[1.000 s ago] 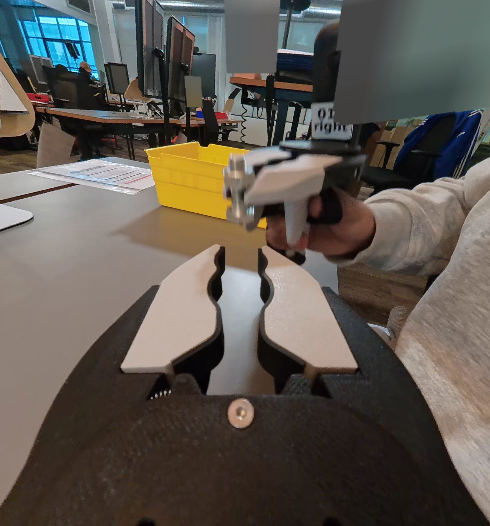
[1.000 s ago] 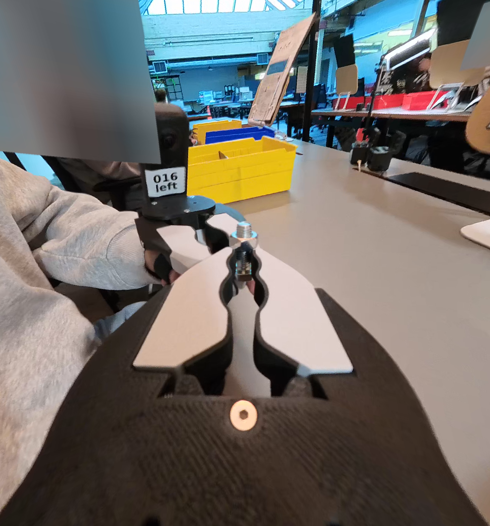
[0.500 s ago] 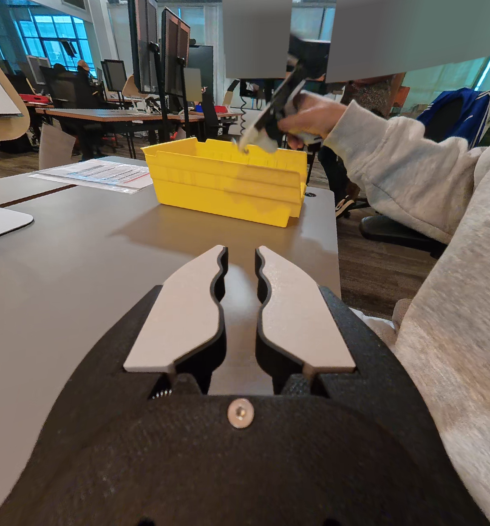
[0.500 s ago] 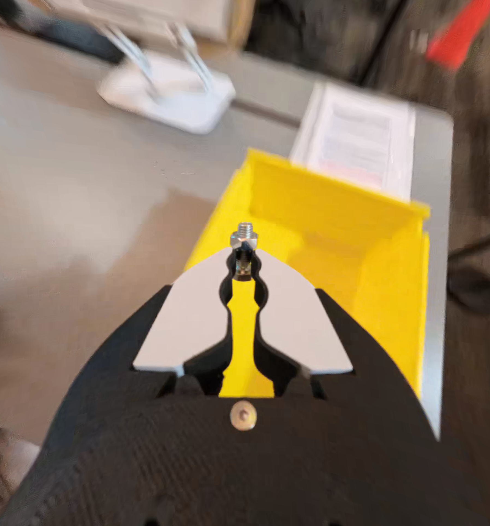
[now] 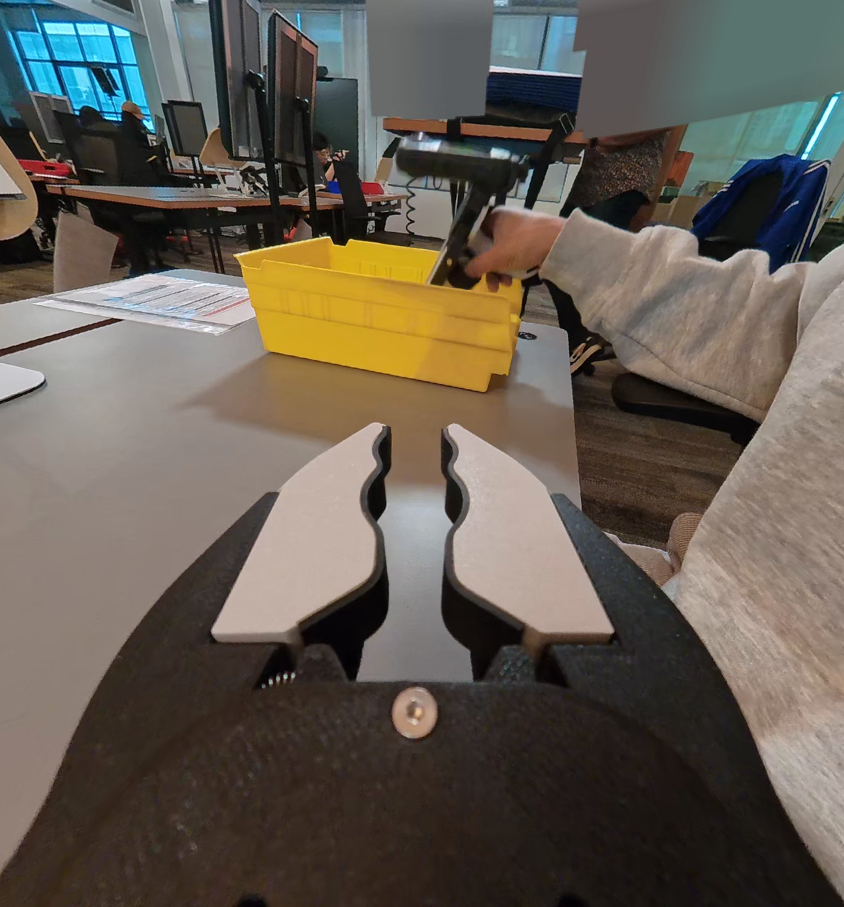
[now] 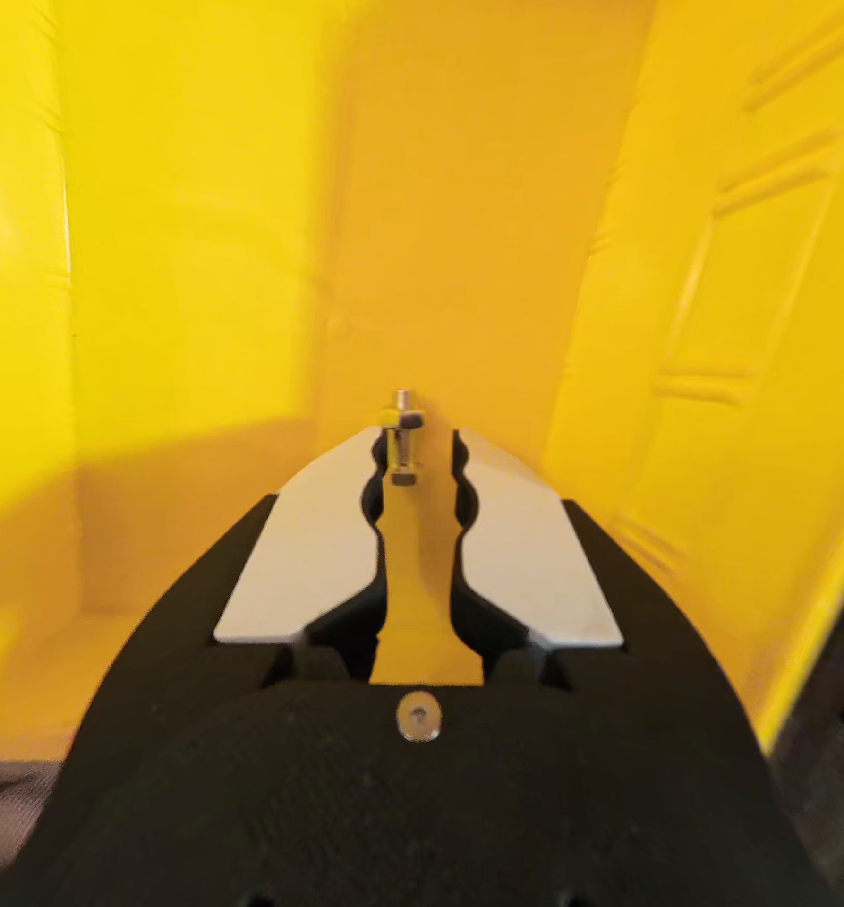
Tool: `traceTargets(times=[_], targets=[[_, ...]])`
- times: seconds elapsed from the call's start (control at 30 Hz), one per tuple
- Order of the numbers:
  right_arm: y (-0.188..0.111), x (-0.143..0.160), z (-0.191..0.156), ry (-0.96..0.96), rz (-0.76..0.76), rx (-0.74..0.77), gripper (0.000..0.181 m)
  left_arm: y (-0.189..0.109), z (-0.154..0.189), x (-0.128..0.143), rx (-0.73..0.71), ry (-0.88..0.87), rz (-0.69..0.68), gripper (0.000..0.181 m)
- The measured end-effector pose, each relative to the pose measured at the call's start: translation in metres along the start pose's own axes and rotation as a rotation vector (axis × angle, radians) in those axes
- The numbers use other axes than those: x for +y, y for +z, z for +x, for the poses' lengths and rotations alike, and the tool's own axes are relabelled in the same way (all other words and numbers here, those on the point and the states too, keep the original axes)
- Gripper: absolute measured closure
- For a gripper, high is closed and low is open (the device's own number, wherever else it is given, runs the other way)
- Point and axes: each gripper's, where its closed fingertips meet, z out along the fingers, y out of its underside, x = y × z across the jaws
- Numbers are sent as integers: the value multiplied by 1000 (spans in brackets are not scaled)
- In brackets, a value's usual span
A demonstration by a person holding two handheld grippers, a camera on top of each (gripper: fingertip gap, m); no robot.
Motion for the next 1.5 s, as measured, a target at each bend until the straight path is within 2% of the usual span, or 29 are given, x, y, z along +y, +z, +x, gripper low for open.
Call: traceTargets(times=[0.03,0.07,0.13,0.23,0.33,0.4,0.43,0.47,0.57,0.63,0.7,0.77,0.83,0.87,0.97,1.03,1.13,1.23,1.5], targets=[[-9,-8,2,-15,40,33,153,0,0,0,0,0,0,162],[-23,-21,1,-29,114,54,150,0,0,0,0,0,0,162],[-69,-58,-17,-75,354,47,155,1,-1,0,1,-4,-2,162],[-153,-101,-89,-239,740,-114,165,1,-8,1,-29,-44,-7,161],[-220,-103,-188,-464,1072,-367,175,-2,-21,4,-63,-125,-17,159],[-250,-80,-258,-589,1317,-590,181,-9,-35,2,-139,-121,-28,160],[-251,-66,-289,-609,1343,-714,181,-16,-45,-2,-203,-106,-35,164],[-242,-56,-318,-599,1299,-830,181,-25,-56,-9,-273,-88,-38,168],[-195,-24,-389,-594,1040,-1095,172,-72,-87,-47,-475,-31,6,172],[-172,-7,-414,-634,928,-1149,167,-123,-108,-73,-619,-15,51,173],[-159,1,-423,-703,895,-1114,166,-186,-133,-96,-767,-27,100,173],[-151,2,-425,-753,899,-1060,166,-249,-160,-108,-879,-76,82,170],[-145,4,-427,-761,888,-1050,167,-304,-193,-107,-952,-137,-36,169],[-143,5,-428,-757,874,-1059,167,-328,-213,-98,-983,-180,-138,172],[-136,5,-430,-740,844,-1077,167,-388,-269,-52,-1028,-375,-464,171],[-133,2,-432,-725,832,-1087,167,-406,-294,-21,-994,-546,-593,169],[-134,-4,-432,-686,833,-1097,167,-409,-303,32,-842,-845,-797,161],[-132,-11,-425,-669,855,-1051,167,-419,-316,71,-857,-941,-942,154],[-122,-25,-411,-659,880,-958,168,-420,-333,94,-877,-940,-1058,158]])
